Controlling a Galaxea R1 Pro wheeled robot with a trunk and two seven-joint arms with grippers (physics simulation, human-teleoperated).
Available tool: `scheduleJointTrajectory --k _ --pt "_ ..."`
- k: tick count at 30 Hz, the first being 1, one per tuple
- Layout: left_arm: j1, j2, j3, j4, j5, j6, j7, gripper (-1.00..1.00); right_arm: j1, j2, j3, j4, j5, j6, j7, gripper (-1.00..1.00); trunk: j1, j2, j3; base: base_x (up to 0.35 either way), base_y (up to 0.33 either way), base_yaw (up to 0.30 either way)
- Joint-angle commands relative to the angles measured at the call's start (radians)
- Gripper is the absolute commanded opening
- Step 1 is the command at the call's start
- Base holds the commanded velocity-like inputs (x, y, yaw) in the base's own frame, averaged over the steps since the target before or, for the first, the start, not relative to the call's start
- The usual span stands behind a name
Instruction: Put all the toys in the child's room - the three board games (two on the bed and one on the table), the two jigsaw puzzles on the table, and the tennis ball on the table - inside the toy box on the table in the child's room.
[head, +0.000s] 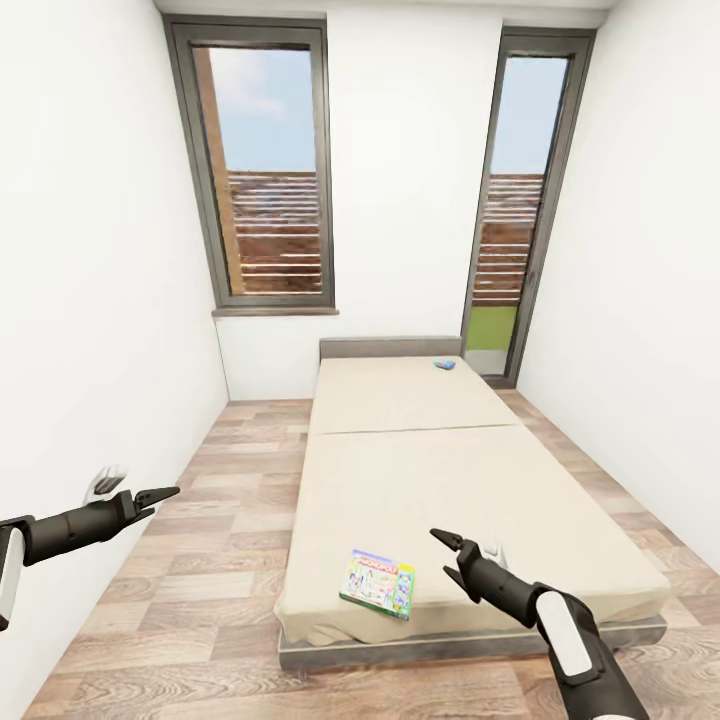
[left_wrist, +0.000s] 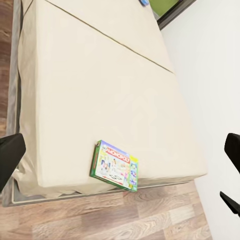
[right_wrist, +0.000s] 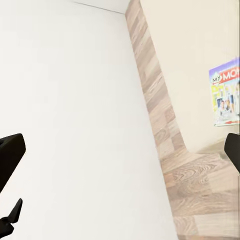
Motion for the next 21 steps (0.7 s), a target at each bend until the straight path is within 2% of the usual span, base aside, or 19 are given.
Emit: scheduleJointTrajectory --k 1,21 --pt "-0.001 0.0 0.002 0.0 -0.004 0.008 -0.006 1.0 -0.002 0.0 -0.005 0.001 0.001 0.008 0.001 1.0 0.004 -0.008 -0.004 0.0 0.0 0.0" --pt "-0.003 0.0 0.0 0.001 -0.007 0.006 -0.002 1.0 -0.021 -0.007 -0.013 0.086 -0.004 0.008 -0.008 1.0 0.081 -0.148 -0.067 0.0 0.0 0.0"
